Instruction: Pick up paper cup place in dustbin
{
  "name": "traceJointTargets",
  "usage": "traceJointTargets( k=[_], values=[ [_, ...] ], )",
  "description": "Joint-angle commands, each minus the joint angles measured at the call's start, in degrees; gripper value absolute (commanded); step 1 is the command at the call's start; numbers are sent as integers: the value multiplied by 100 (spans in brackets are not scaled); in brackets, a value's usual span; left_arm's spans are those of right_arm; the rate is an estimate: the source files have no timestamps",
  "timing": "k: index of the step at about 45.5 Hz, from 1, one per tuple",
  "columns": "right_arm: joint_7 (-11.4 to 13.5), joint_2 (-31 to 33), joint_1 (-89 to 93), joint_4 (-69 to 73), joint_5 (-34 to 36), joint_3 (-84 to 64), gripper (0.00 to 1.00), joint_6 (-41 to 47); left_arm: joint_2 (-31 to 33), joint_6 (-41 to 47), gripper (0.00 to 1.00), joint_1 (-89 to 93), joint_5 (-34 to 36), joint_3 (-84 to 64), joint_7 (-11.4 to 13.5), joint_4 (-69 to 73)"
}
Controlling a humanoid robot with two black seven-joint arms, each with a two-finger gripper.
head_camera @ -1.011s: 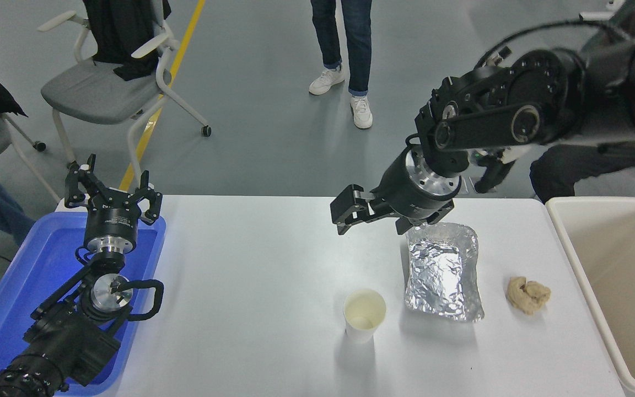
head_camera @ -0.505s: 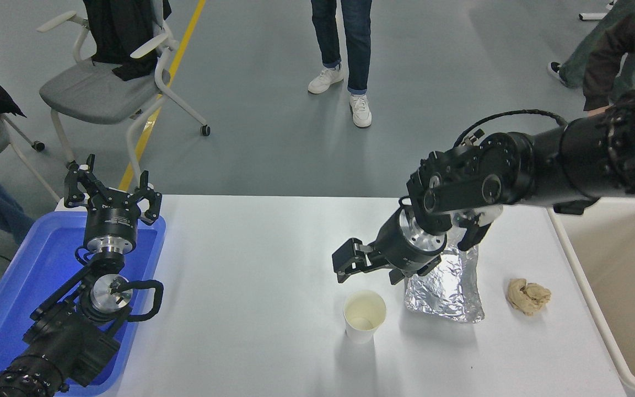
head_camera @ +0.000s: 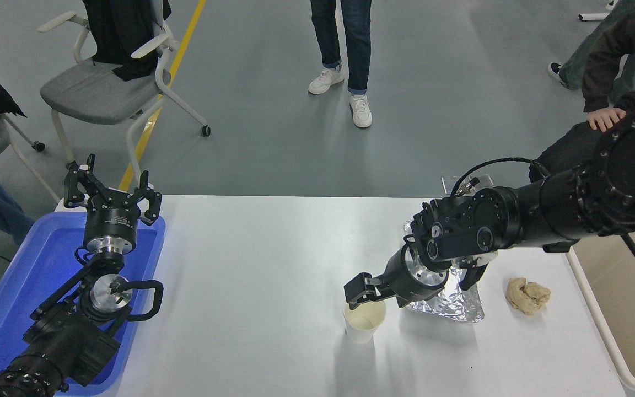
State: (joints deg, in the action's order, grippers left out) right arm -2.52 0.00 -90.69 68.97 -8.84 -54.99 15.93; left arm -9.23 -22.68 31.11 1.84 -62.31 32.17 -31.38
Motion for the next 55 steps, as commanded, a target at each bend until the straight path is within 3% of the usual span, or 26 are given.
traceJointTargets(
  k=[1, 10, 13, 14, 16, 32, 44, 55],
  values=[
    [-3, 0, 640, -498, -407, 15, 82, -213, 0, 0, 99, 0, 0, 0, 0, 1],
    [-3, 0, 719, -525, -434, 32, 40, -310, 0, 0, 99, 0, 9, 0, 0, 1],
    [-12, 0, 719, -516, -425, 23, 32, -310, 0, 0, 99, 0, 9, 0, 0, 1],
    [-21, 0, 710, -516, -417, 15, 26, -310, 0, 0, 99, 0, 9, 0, -9, 1],
    [-29, 0, 693, -516, -416, 6, 0, -310, 0, 0, 99, 0, 9, 0, -9, 1],
    [-47, 0, 298, -305, -373, -100, 0, -283, 0, 0, 99, 0, 9, 0, -9, 1],
    [-47, 0, -1230, 985, -144, -390, 0, -152, -18, 0, 99, -17, 9, -9, -9, 1],
    [-3, 957, -3322, 2217, 40, -539, 0, 595, -26, 0, 99, -26, 9, -18, -18, 1]
  ],
)
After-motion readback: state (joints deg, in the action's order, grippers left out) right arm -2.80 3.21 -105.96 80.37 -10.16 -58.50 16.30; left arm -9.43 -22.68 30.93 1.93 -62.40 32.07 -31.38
